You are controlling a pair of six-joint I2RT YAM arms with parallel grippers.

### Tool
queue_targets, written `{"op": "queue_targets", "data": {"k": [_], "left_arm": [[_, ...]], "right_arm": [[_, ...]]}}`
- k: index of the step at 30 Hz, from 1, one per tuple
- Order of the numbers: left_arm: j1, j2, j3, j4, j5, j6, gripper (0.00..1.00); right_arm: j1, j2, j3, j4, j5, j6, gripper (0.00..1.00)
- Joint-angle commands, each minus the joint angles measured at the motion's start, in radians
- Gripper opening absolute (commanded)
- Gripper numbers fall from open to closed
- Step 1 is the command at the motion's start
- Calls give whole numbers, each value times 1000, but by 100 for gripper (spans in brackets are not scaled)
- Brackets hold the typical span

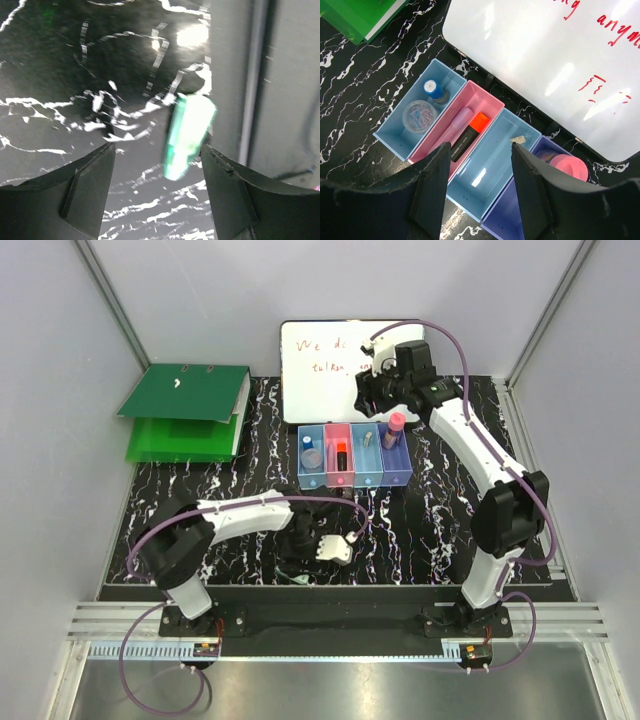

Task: Sort the stationery into containers
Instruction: Pick up the stationery from the corner of the board.

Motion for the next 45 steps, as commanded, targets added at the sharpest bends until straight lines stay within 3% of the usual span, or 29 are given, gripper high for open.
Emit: {"op": "queue_targets", "data": {"k": [1, 15, 22, 28, 30, 45], "left_arm": [[2, 4, -23, 88, -52, -46, 73], [-7, -51, -173, 140, -162, 112, 72], [-4, -11, -164, 149, -155, 137, 59], [-1, 1, -158, 145, -147, 152, 23], [1, 6, -154, 145, -144, 151, 0], [30, -40, -118, 146, -152, 129, 0]], "right_arm": [[4, -83, 7, 28, 25, -3, 60], [3, -135, -3, 42, 48, -17, 61], [3, -143, -4, 49, 47, -10, 61], [4, -149, -10, 51, 59, -10, 60], [4, -152, -19, 51, 64, -8, 60], [4, -169, -51, 55, 94, -33, 60]]}}
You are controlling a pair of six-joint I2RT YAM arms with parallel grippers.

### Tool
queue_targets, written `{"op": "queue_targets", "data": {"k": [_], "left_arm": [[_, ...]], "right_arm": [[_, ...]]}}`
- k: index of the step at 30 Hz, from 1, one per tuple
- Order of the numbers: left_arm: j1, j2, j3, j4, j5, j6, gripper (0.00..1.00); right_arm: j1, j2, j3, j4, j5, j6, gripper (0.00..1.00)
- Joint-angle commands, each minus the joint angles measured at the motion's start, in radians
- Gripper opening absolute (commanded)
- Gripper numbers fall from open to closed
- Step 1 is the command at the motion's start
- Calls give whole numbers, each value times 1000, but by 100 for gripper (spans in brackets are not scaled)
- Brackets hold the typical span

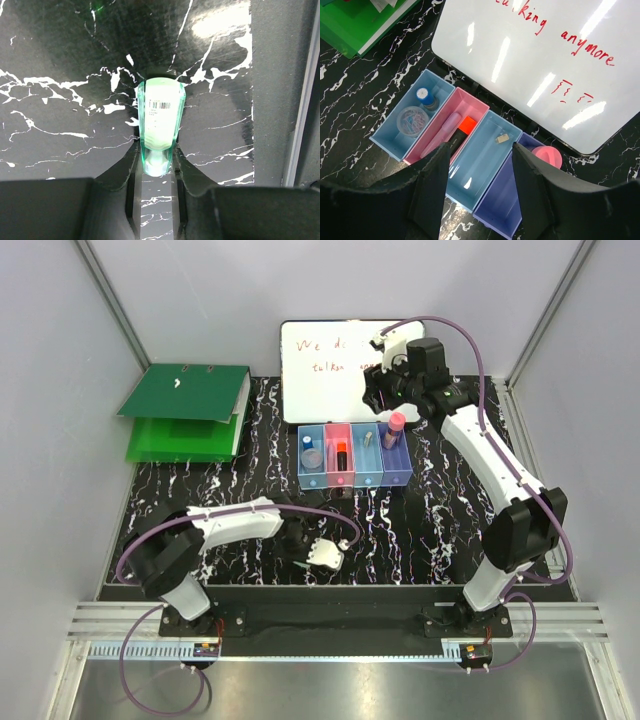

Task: Sort the stationery into containers
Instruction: Pick up the stationery from the corner of the board.

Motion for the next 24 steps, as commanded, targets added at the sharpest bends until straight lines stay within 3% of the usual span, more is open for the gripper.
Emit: {"op": "queue_targets", "data": {"k": [1, 16, 24], "left_arm": [[24, 13, 1, 19, -2, -9, 0], [52, -137, 113, 53, -33, -115, 0], [81, -263, 115, 249, -217, -193, 0]], "right_arm": [[4, -49, -3, 36, 31, -24, 61], [-50, -101, -72, 63, 112, 60, 61], [-80, -136, -108, 56, 56, 108, 62]]}}
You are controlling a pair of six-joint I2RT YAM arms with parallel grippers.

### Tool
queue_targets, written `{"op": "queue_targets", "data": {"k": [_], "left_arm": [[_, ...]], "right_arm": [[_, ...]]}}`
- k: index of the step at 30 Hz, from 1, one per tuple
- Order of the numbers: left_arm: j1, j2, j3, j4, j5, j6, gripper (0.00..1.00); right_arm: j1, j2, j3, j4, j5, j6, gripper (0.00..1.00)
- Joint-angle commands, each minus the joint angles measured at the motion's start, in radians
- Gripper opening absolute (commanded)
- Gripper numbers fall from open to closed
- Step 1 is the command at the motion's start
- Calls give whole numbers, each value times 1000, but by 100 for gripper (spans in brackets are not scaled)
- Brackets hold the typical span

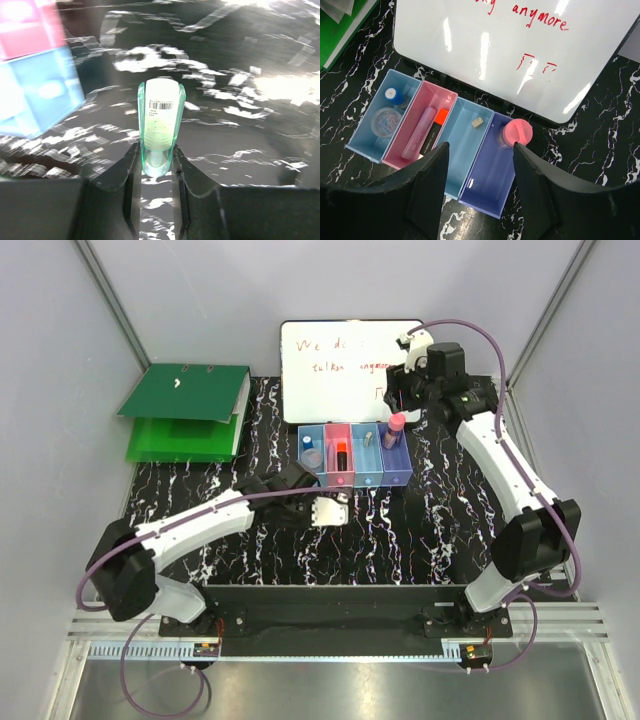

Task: Sort the stationery into containers
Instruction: Pick up the stationery from the corner of the board.

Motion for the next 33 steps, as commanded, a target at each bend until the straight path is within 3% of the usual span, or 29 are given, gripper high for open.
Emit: {"op": "queue_targets", "data": {"k": [1, 6, 9, 15, 33], "left_arm": [[11, -85, 18, 213, -193, -53, 0], [16, -120, -58, 467, -303, 121, 0], [19, -108, -57, 648, -303, 224, 0], [20, -68, -2, 816, -257, 328, 0], [14, 18, 113, 874, -80, 402, 0]], "right_arm": [[-9, -77, -24, 34, -51, 48, 62], [-9, -107, -44, -33, -277, 83, 64], [-9, -125, -64, -61, -363, 99, 66], [-9, -157, -102, -90, -451, 91, 66], [57, -188, -122, -129, -480, 44, 68]]}}
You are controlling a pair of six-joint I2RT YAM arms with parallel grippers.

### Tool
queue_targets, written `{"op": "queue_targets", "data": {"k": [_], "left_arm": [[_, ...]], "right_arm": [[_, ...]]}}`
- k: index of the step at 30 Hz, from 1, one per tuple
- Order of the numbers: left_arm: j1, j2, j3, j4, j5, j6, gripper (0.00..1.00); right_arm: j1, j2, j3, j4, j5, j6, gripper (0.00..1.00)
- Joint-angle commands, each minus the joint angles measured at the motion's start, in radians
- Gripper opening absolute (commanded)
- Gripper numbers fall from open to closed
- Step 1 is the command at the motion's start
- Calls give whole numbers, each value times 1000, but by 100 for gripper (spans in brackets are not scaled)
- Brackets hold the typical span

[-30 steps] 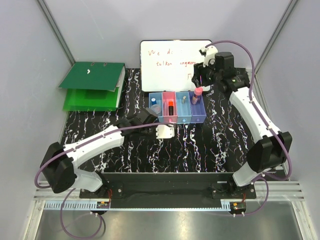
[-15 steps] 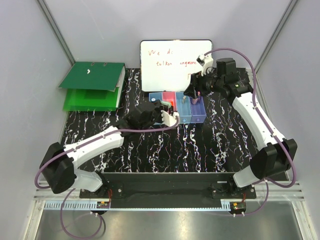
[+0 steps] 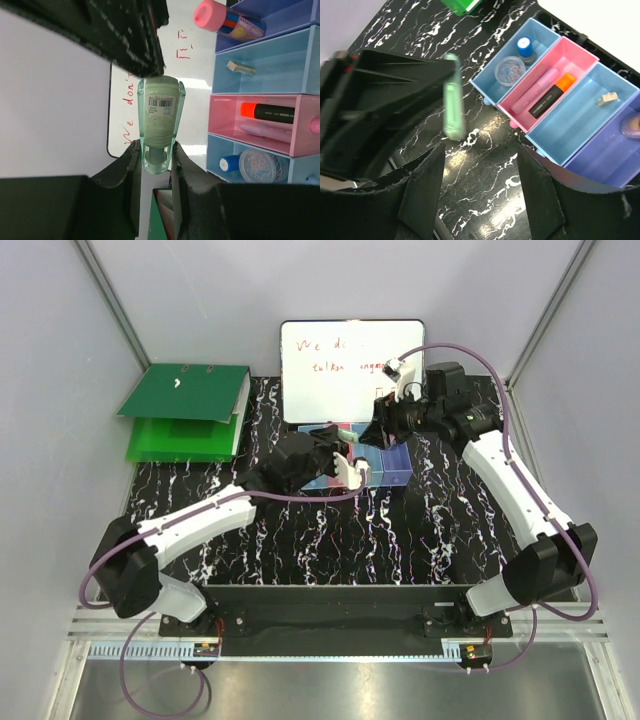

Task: Sort the stationery into containers
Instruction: Pick up the stationery from the corner of the board, then place the stationery in the storage box.

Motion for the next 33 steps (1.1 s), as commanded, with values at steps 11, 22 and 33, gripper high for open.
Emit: {"op": "queue_targets", "data": {"k": [11, 22, 33], "left_arm": [[-13, 80, 151, 86, 64, 12, 0], [-41, 50, 145, 73, 96, 0, 0], [-50, 57, 155, 91, 90, -5, 0]], "right_arm": [[61, -29, 1, 8, 14, -26, 68], [64, -15, 4, 25, 25, -25, 61], [69, -14, 0, 44, 43, -11, 0]]}}
